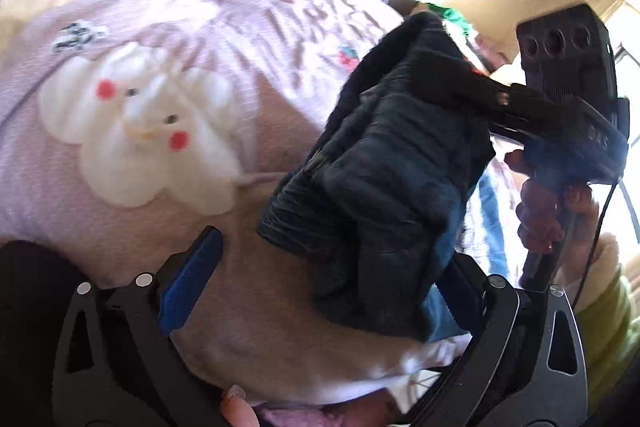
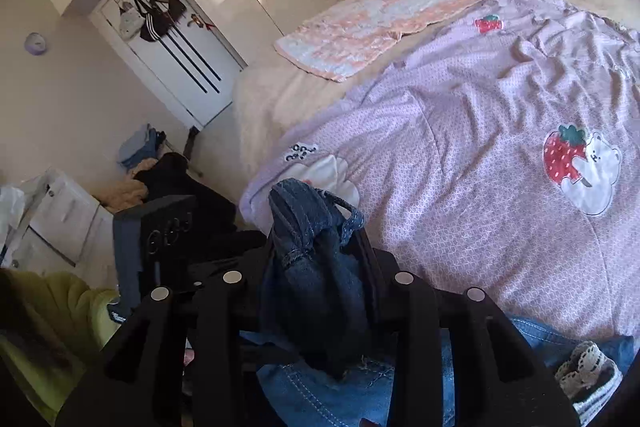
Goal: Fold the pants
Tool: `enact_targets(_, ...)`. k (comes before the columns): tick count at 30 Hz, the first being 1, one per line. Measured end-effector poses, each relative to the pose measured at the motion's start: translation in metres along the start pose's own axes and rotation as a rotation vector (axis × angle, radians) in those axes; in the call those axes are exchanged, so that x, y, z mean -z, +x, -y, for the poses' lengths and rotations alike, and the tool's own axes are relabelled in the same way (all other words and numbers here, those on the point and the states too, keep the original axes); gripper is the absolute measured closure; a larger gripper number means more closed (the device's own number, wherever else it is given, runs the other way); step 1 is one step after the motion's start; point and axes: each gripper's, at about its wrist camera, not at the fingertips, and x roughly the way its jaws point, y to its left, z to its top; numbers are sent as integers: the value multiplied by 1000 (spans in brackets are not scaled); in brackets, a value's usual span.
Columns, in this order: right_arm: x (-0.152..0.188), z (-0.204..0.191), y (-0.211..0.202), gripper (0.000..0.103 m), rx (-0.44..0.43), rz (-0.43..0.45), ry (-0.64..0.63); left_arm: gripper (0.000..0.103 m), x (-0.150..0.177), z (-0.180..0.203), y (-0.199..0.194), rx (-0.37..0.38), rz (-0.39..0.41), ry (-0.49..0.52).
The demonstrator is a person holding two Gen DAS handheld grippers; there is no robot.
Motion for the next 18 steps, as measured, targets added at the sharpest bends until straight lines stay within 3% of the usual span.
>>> enact_targets(3, 3, 2, -26, 70, -6, 43, 0, 11, -6, 9, 6, 113, -17, -33)
enact_targets(5, 7, 3, -43, 70, 13, 68, -7, 27, -10, 21, 12, 166, -34, -17)
enact_targets(6, 10, 5, -53, 70, 20, 79, -7, 44, -13, 31, 15, 198, -48, -5)
enact_targets(7, 13, 7, -61, 70, 30, 90, -6, 54, -15, 39, 19, 211, -55, 5)
enact_targets(9, 18, 14, -78, 70, 51, 113, 8, 62, -16, 61, 24, 208, -69, 56)
enact_targets(18, 65, 54, -148, 70, 108, 205, 86, 67, 2, 148, 48, 197, -95, 203)
